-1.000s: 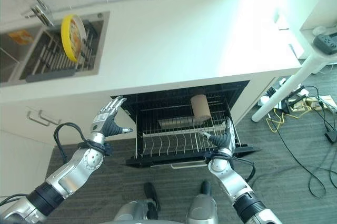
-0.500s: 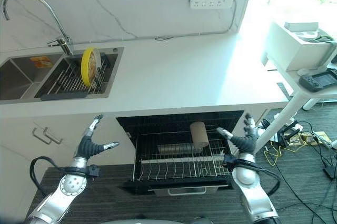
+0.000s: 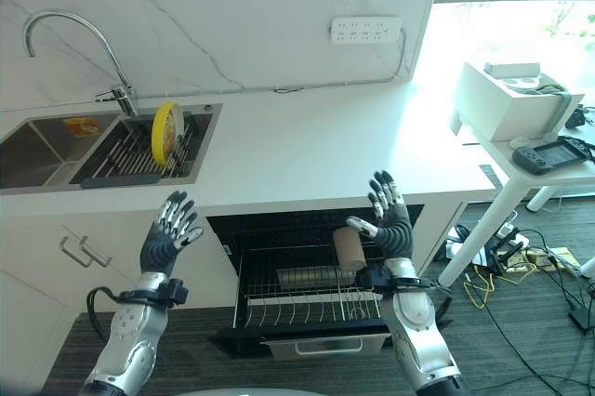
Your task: Place the dishes in the dishwasher.
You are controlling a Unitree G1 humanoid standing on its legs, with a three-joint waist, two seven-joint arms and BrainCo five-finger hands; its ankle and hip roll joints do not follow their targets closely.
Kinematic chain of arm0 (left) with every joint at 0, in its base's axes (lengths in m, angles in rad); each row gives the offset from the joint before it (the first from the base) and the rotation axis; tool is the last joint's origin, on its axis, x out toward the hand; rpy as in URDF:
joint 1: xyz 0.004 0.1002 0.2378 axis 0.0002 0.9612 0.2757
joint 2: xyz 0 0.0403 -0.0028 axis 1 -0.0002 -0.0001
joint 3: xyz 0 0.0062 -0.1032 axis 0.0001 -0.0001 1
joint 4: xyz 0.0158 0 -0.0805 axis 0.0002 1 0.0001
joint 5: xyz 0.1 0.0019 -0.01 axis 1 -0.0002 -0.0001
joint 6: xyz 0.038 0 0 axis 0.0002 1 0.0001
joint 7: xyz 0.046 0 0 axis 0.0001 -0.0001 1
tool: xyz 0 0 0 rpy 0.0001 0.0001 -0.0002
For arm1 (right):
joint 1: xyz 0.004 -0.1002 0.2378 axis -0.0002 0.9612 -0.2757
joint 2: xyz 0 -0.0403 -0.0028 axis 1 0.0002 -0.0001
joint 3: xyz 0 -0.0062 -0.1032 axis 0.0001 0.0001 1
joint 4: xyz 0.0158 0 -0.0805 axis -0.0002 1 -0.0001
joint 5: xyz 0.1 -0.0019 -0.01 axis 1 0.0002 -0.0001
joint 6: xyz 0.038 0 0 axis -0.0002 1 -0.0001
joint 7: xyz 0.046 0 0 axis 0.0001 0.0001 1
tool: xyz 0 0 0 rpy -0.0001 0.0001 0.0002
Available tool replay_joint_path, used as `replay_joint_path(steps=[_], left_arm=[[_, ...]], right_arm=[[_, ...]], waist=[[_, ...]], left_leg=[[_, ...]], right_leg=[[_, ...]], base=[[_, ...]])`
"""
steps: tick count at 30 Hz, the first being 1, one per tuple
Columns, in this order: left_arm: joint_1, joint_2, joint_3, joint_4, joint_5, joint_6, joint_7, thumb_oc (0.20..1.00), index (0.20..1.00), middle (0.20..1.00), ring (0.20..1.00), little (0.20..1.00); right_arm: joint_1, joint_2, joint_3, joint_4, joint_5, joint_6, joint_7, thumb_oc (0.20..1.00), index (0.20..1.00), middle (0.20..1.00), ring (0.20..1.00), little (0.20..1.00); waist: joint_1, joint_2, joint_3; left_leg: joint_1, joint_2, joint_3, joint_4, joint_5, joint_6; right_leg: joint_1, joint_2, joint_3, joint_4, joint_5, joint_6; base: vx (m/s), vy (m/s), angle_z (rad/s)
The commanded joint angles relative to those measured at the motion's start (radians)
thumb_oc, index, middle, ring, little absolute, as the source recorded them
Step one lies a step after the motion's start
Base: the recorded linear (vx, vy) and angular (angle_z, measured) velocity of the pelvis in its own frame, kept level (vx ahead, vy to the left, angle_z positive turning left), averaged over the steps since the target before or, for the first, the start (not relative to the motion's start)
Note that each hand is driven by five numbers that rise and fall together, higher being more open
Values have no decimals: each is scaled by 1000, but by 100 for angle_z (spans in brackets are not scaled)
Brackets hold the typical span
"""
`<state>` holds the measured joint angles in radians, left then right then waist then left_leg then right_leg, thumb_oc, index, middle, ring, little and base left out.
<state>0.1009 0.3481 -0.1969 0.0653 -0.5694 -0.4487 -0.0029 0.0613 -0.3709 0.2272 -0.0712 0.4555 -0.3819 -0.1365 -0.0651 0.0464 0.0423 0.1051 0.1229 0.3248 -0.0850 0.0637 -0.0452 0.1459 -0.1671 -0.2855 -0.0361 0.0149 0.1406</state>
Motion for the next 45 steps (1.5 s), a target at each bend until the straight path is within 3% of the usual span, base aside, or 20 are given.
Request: replay_joint_path(steps=[1,5,6,8,10,11,14,15,17,19,20,22,24,26,28,29,32,40,41,45], left_arm=[[-103,53,37,-23,-5,-65,-21,1000,1000,1000,1000,1000],[-107,73,65,-72,41,-67,-44,1000,1000,1000,1000,1000],[-112,89,73,-89,64,-87,-37,1000,1000,1000,1000,1000],[-118,111,88,-115,79,-134,-10,1000,1000,1000,1000,1000],[-110,116,122,-135,100,-147,-3,1000,1000,1000,1000,1000],[-116,121,134,-148,123,-144,6,1000,1000,1000,1000,1000],[-159,128,166,-113,157,-151,32,1000,1000,1000,1000,1000],[-152,134,194,-102,107,-137,-25,1000,1000,1000,1000,1000],[-136,145,199,-108,127,-138,-47,1000,1000,1000,1000,1000],[-103,168,227,-133,153,-121,-45,1000,1000,1000,1000,1000],[-87,179,251,-143,159,-121,-37,1000,1000,1000,1000,1000],[-91,194,265,-131,148,-128,-52,1000,1000,1000,1000,1000],[-102,193,262,-130,157,-124,-37,1000,1000,1000,1000,1000],[-114,188,246,-139,181,-115,-5,1000,1000,1000,1000,1000],[-135,176,222,-137,186,-95,3,1000,1000,1000,1000,1000],[-137,163,217,-135,193,-88,-8,1000,1000,1000,1000,1000],[-141,158,203,-131,209,-76,-11,1000,1000,1000,1000,1000],[-144,158,193,-130,225,-65,-25,1000,1000,1000,1000,1000],[-255,101,104,-80,45,71,-107,1000,1000,1000,1000,1000],[-258,78,105,-88,41,44,-93,1000,1000,1000,1000,1000]], right_arm=[[-77,2,-32,-75,6,-36,15,1000,1000,1000,1000,1000],[-66,0,-65,-132,26,-1,32,1000,1000,1000,1000,1000],[-64,-14,-88,-142,35,-11,28,1000,1000,1000,1000,1000],[-84,-53,-127,-125,49,-54,25,1000,1000,1000,1000,1000],[-116,-70,-161,-99,65,-61,23,1000,1000,1000,1000,1000],[-122,-71,-185,-107,78,-61,16,1000,1000,1000,1000,1000],[-163,-95,-204,-105,58,-35,-5,1000,1000,1000,1000,1000],[-141,-66,-230,-86,69,-31,-3,1000,1000,1000,1000,1000],[-115,-39,-257,-83,109,-31,-8,1000,1000,1000,1000,1000],[-95,37,-277,-56,147,-27,40,1000,1000,1000,1000,1000],[-114,51,-261,-33,123,-33,33,1000,1000,1000,1000,1000],[-109,47,-249,-56,92,-17,-4,1000,1000,1000,1000,1000],[-98,41,-242,-71,89,-12,-10,1000,1000,1000,1000,1000],[-85,38,-231,-75,88,-20,-1,1000,1000,1000,1000,1000],[-85,26,-216,-59,91,-39,-22,1000,1000,1000,1000,1000],[-88,21,-217,-47,108,-49,-19,1000,1000,1000,1000,1000],[-100,14,-213,-42,117,-42,-12,1000,1000,1000,1000,1000],[-97,12,-212,-45,163,-24,124,1000,1000,1000,1000,1000],[-158,-20,-152,-51,177,88,256,1000,1000,1000,1000,1000],[-169,-19,-143,-49,176,83,260,1000,1000,1000,1000,1000]], waist=[[19,-28,40],[16,-29,43],[8,-43,63],[22,-61,106],[26,-52,121],[26,-38,124],[19,6,114],[8,-4,97],[14,-26,88],[40,-44,89],[61,-35,93],[64,-21,86],[68,-19,80],[76,-31,73],[69,-41,62],[84,-47,48],[82,-47,36],[62,-50,20],[0,-37,23],[13,-47,15]], left_leg=[[61,28,-33,8,-57,-39],[51,28,-53,42,-62,-24],[11,32,-55,194,-113,-18],[-114,61,-138,424,-104,-37],[-116,116,-156,380,-62,-50],[-103,182,-157,321,5,-83],[-60,256,-229,209,46,-143],[-58,191,-173,245,-72,-156],[-75,130,-177,287,-130,-140],[-39,66,-108,264,-172,-107],[-5,42,-61,209,-164,-72],[-9,10,-53,165,-145,-28],[-4,-12,-43,124,-126,-3],[-3,-34,-55,100,-112,-2],[-1,-42,-72,67,-91,-5],[-5,-37,-56,44,-69,-15],[6,-36,-47,13,-55,-20],[23,-50,-46,14,-69,-11],[7,-31,-87,12,-70,-30],[13,-38,-88,11,-80,-23]], right_leg=[[-25,-24,-32,17,24,9],[-48,14,23,135,-35,-17],[-66,18,44,189,-82,-43],[-85,25,83,249,-122,-84],[-115,17,92,287,-120,-77],[-119,3,89,298,-139,-66],[-172,-123,150,342,-137,21],[-165,-245,164,296,-1,87],[-146,-310,158,214,109,107],[-181,-390,17,157,309,121],[-195,-355,-37,213,249,113],[-202,-244,-32,290,142,71],[-207,-169,-78,342,85,44],[-175,-131,-111,272,69,22],[-145,-76,-62,182,50,13],[-124,-89,-117,134,72,15],[-91,-64,-113,72,67,16],[-68,-43,-56,5,66,24],[-105,32,55,41,2,-14],[-92,31,50,19,9,-13]], base=[[71,-62,12],[46,-51,8],[-39,-60,15],[-80,100,60],[-64,502,6],[-33,784,-43],[-15,1033,-10],[22,1061,-13],[6,536,3],[-127,497,-12],[-189,588,-50],[-133,492,-102],[-44,237,-26],[27,7,21],[65,-97,6],[79,-87,12],[60,-44,-6],[28,-5,-11],[0,-5,-5],[5,-11,-3]])
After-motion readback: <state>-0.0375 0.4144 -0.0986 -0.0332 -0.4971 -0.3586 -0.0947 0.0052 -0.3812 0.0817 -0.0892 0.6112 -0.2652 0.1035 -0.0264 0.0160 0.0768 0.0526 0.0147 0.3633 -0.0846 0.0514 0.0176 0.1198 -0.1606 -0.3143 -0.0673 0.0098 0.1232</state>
